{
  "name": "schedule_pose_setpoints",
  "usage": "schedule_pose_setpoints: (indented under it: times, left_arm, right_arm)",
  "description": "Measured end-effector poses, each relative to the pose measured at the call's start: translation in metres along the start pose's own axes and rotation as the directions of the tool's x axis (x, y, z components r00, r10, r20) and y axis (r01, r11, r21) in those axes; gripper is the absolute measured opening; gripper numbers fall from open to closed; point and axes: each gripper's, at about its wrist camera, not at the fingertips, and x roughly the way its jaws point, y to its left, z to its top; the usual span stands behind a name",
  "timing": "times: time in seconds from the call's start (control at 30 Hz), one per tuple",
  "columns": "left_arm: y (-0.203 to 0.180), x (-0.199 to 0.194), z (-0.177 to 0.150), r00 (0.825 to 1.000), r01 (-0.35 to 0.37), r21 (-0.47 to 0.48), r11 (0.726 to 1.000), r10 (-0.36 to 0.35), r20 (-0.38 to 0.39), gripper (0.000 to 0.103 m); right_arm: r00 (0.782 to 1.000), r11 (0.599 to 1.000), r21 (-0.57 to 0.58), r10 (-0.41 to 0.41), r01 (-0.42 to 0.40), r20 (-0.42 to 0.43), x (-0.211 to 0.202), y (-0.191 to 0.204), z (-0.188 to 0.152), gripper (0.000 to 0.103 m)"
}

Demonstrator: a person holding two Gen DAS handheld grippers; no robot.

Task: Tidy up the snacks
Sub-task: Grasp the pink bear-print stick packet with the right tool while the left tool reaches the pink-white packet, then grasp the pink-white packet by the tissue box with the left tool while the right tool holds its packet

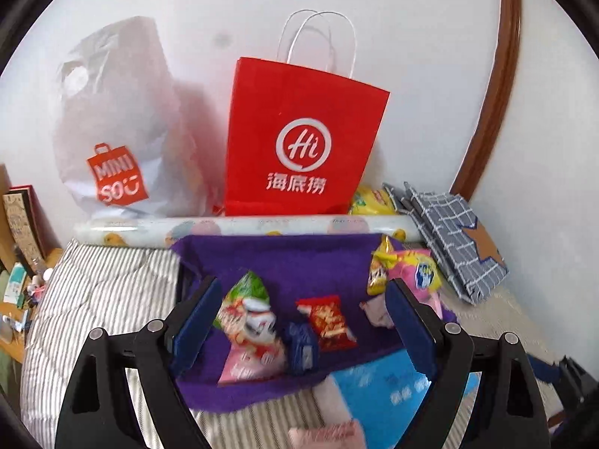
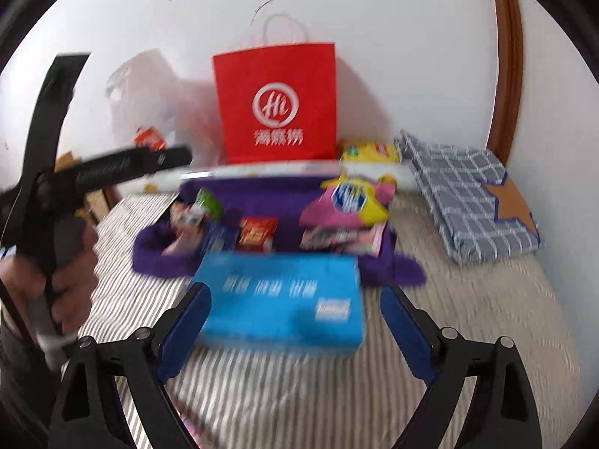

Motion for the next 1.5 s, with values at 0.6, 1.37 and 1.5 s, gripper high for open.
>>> schedule_pose_setpoints:
  times: [0.6,1.37,1.5]
  left_arm:
    - [0.039,-0.053,-0.078,0.989,-0.073,0.042,0.996,0.078,-0.122,0.088]
    - [-0.039,0.020,-0.125,0.957,0.115,0.403,0.908,0.008,-0.290,0.065]
    - [-0.044,0.020,-0.128,0.948,0.174,0.401,0.899,-0.043,-0.316,0.041]
  right_arm:
    - [0.975,0.974,-0.176,0.112,-0.146,-0.191,0.026,0.083,-0.092,0.029]
    - [0.994,0.996,0.065,-0.055,0.061,-0.096,-0.015,-0.052,-0.083,0.019]
    - [0.994,0.995,0.078,-0.050,0.057,-0.092,-0.012,-0.058,-0.082,0.019]
